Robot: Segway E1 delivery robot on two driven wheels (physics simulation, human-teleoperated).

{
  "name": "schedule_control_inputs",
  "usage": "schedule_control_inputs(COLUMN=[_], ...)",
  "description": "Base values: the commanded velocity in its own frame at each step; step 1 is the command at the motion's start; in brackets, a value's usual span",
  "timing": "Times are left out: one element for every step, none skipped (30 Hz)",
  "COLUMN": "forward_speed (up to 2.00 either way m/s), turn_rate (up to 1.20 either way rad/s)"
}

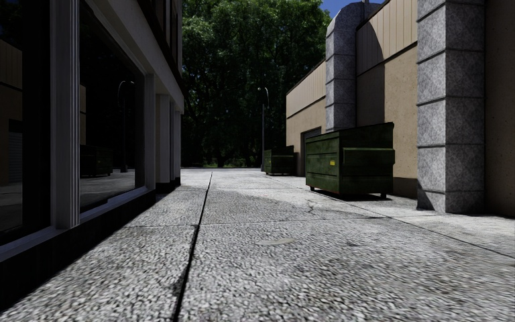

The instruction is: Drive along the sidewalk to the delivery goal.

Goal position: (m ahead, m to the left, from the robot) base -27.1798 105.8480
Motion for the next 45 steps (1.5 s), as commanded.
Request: schedule_control_inputs(forward_speed=[0.0, 0.0, 0.0, 0.0, 0.0, 0.0, 0.0, 0.0, 0.0, 0.0, 0.0, 0.0, 0.0, 0.0, 0.0, 0.0, 0.0, 0.0, 0.0, 0.0, 0.0, 0.0, 0.0, 0.0, 0.0, 0.0, 0.0, 0.0, 0.0, 0.0, 1.38, 1.38, 1.52, 1.69, 1.73, 1.73, 1.76, 1.83, 1.83, 2.0, 2.0, 2.0, 2.0, 2.0, 2.0], turn_rate=[0.0, 0.0, 0.0, 0.0, 0.0, 0.0, 0.0, 0.0, 0.0, 0.0, 0.0, 0.0, 0.0, 0.0, 0.0, 0.0, 0.0, 0.0, 0.0, 0.0, 0.0, 0.0, 0.0, 0.0, 0.0, 0.0, 0.0, 0.0, 0.0, 0.0, 0.0, 0.0, 0.0, 0.0, 0.0, 0.0, 0.0, 0.0, 0.0, 0.0, 0.0, 0.0, 0.0, 0.0, 0.0])
